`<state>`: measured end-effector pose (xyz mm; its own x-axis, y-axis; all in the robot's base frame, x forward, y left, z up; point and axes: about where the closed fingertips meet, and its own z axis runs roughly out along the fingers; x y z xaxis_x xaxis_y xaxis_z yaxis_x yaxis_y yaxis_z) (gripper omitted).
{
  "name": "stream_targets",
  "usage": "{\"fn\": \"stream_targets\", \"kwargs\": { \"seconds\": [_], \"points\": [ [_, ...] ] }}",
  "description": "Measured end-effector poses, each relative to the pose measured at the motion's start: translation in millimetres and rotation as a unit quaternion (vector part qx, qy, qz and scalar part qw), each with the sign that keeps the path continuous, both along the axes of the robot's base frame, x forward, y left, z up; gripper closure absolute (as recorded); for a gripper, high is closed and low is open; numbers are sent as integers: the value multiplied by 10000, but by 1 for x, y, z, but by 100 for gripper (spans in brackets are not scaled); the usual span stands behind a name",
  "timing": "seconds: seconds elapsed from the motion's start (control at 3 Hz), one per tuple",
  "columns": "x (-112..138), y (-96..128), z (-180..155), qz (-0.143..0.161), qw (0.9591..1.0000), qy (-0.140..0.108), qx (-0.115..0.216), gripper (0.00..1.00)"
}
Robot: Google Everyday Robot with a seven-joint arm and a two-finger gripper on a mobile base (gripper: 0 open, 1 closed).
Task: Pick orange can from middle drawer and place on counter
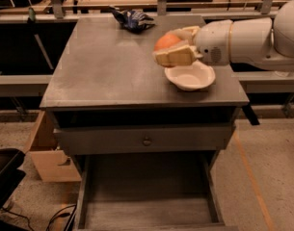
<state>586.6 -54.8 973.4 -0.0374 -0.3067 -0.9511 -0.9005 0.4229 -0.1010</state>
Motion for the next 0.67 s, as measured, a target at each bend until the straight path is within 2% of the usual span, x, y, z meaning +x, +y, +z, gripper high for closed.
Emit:
{"fn": "stream_targets", "kwargs": {
  "seconds": [0.33, 0.67],
  "points": [
    [55, 31, 30, 6, 10000, -81, 21, 100],
    [102, 71, 44, 4, 10000, -53, 21, 100]
  ]
}}
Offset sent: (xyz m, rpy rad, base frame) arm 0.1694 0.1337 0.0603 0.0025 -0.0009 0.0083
